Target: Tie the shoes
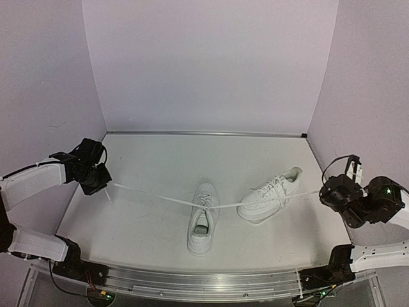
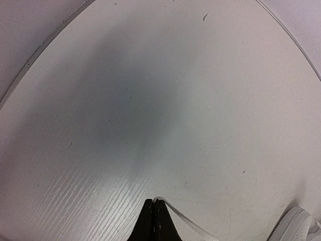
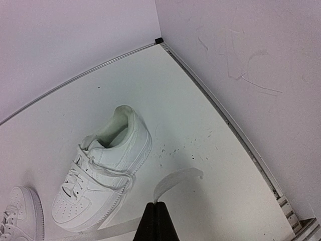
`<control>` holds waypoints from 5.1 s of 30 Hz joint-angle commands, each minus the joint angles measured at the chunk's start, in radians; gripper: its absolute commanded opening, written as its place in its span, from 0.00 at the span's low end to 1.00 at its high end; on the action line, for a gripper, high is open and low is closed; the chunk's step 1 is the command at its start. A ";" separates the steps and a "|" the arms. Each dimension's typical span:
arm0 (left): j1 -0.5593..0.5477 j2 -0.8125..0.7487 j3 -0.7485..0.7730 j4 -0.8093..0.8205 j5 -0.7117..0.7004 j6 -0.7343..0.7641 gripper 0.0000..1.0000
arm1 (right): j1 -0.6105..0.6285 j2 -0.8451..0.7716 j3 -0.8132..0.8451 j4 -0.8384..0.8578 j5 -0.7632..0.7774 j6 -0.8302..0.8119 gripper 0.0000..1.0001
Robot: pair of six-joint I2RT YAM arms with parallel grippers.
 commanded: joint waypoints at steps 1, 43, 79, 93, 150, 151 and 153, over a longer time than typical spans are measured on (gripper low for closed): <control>0.011 0.024 -0.002 0.023 -0.023 -0.010 0.00 | -0.004 -0.012 0.041 -0.120 0.072 0.078 0.00; -0.128 0.019 -0.042 0.285 0.447 0.589 0.91 | -0.004 0.172 0.025 0.572 -0.529 -0.662 0.98; -0.552 0.484 0.022 0.579 0.522 1.328 0.54 | -0.003 0.208 0.015 0.620 -0.570 -0.674 0.98; -0.553 0.605 0.036 0.696 0.494 1.359 0.39 | -0.003 0.193 0.008 0.619 -0.563 -0.666 0.98; -0.563 0.141 -0.025 0.659 0.626 1.015 0.00 | -0.118 0.442 -0.244 0.513 -0.479 0.058 0.62; -0.563 0.142 -0.024 0.659 0.626 1.015 0.00 | -0.121 0.460 -0.240 0.509 -0.476 0.069 0.62; -0.563 0.145 -0.020 0.658 0.628 1.016 0.00 | -0.133 0.511 -0.223 0.502 -0.472 0.095 0.60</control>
